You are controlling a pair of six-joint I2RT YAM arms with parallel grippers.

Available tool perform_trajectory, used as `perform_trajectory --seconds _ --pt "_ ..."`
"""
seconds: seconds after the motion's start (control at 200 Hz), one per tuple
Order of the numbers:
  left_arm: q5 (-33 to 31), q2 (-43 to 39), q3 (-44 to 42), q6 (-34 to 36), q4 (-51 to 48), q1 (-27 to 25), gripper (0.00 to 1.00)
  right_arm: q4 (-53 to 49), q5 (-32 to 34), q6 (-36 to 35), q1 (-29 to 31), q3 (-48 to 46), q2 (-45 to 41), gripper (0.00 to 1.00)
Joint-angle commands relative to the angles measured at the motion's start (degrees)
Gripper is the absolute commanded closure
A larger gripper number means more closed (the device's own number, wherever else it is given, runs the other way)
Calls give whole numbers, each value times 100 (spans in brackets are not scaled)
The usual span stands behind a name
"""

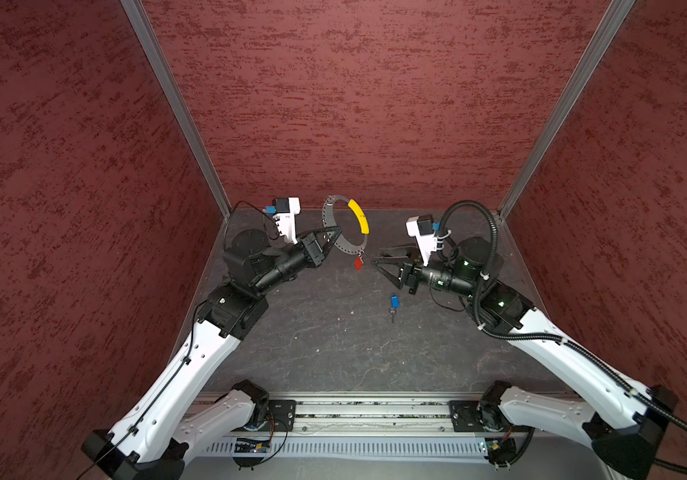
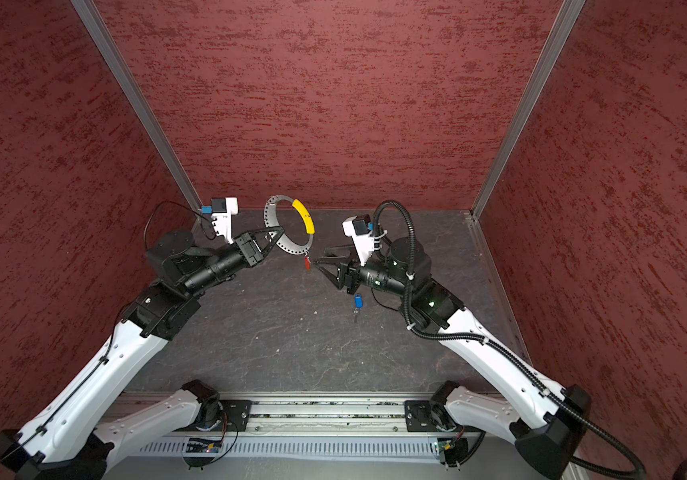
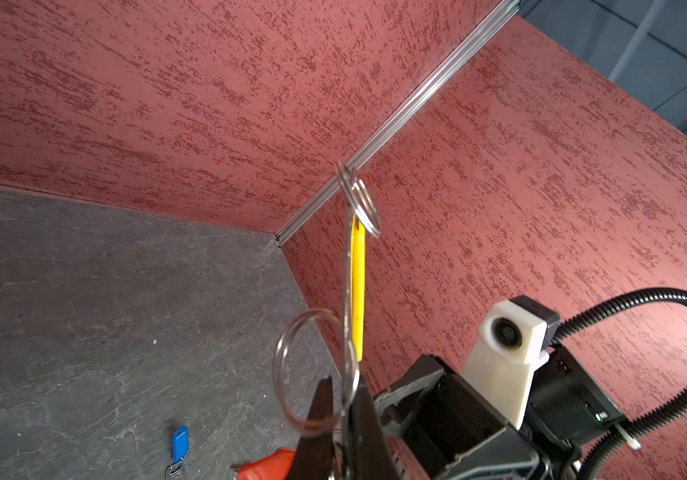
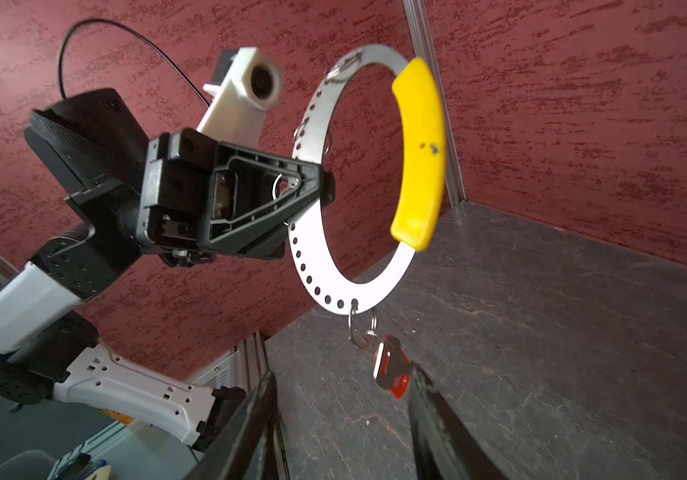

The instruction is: Remove the keys from the keyring

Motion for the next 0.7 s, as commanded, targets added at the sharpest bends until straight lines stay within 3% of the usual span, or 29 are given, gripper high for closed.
perform_trajectory --seconds 0.0,0.471,0.691 --pt "-417 40 285 103 -86 -156 100 112 666 -362 225 77 75 50" --pt "-396 21 289 194 -77 -308 100 114 1064 -850 383 462 353 62" --pt "-403 7 263 196 -71 -315 100 95 944 -922 418 567 432 76"
